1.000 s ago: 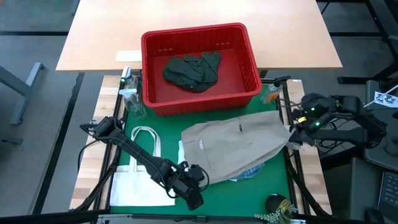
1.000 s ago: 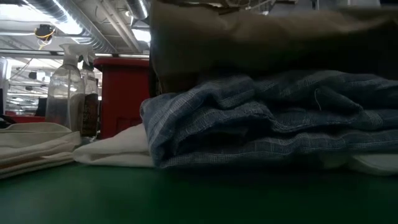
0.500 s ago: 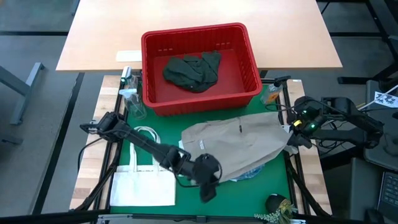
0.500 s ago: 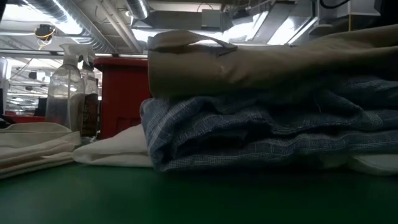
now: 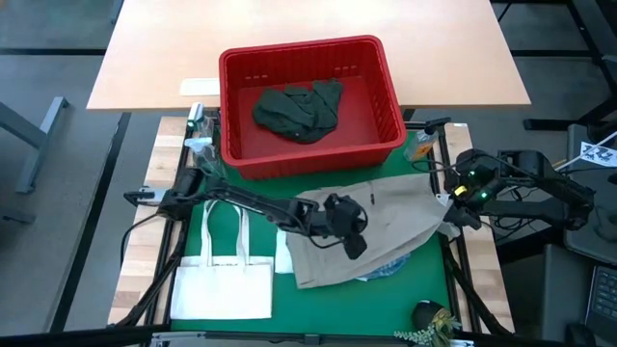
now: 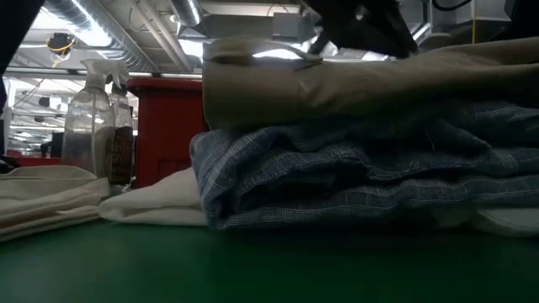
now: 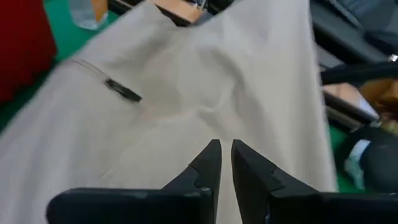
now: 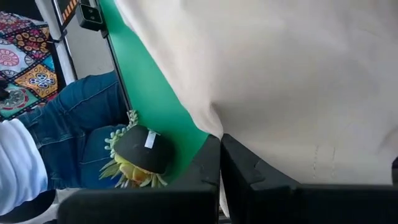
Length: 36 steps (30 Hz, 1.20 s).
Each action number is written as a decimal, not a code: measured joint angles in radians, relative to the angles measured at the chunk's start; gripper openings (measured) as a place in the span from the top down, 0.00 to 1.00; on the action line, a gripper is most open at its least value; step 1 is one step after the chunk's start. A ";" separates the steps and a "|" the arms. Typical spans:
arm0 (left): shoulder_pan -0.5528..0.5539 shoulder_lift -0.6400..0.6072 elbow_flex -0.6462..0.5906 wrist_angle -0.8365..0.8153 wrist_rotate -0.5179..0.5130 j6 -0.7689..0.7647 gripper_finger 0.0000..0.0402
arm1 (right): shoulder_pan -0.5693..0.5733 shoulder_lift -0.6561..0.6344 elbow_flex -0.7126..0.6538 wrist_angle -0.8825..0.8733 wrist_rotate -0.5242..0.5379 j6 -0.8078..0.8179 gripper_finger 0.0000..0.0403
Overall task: Fold Laundry from Bin
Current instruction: Fold the light brown shorts
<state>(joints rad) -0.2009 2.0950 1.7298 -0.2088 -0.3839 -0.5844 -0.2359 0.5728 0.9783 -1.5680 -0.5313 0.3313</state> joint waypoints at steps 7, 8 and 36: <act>0.016 0.104 0.000 0.040 0.062 0.024 0.97 | 0.000 0.000 0.045 0.004 0.077 0.000 0.99; 0.016 0.116 0.000 0.039 0.076 0.033 0.98 | 0.000 0.002 0.062 0.006 0.101 0.000 0.99; -0.042 0.167 0.067 0.029 -0.173 0.404 1.00 | 0.067 0.389 -0.003 1.008 -0.328 -0.295 0.99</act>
<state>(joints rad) -0.2426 2.2623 1.7969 -0.1800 -0.5565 -0.1806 -0.1692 0.9615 0.9749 -0.5605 -0.8593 0.0368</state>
